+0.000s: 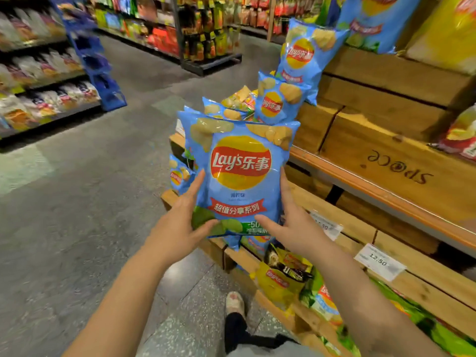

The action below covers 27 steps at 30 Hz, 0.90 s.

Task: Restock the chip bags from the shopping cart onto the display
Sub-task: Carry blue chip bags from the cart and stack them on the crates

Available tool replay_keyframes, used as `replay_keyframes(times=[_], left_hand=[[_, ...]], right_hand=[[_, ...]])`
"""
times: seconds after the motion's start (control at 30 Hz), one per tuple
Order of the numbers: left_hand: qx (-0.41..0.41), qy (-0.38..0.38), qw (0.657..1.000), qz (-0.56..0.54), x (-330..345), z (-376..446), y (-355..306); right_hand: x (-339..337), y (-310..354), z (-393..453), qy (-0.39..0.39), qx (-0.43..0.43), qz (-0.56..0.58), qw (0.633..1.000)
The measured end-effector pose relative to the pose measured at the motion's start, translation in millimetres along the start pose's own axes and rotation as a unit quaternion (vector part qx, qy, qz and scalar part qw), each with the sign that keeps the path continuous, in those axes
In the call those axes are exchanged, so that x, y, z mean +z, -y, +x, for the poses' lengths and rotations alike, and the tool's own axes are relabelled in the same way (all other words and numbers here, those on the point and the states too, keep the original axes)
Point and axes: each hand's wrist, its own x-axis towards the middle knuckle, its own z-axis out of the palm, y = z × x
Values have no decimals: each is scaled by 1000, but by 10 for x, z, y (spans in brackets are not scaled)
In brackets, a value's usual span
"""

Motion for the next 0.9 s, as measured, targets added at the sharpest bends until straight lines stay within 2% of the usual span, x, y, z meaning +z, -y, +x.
replay_keyframes(times=[0.3, 0.43, 0.63, 0.73, 0.83, 0.9], left_hand=[[83, 52, 995, 37, -103, 1802, 81], [147, 56, 988, 2, 97, 2559, -47], [169, 122, 977, -53, 494, 3445, -241], [194, 152, 963, -110, 650, 3867, -457], [224, 190, 950, -101, 859, 4260, -674], [237, 225, 933, -148, 980, 4522, -819]], right_hand=[[-523, -165, 1192, -110, 15, 43, 993], [-915, -280, 1592, -166, 21, 62, 984], [-1394, -479, 1921, -246, 67, 38, 966], [-1577, -591, 2032, -307, 94, 50, 946], [-1763, -686, 2133, -369, 120, 38, 921], [-1907, -733, 2215, -398, 143, 23, 906]])
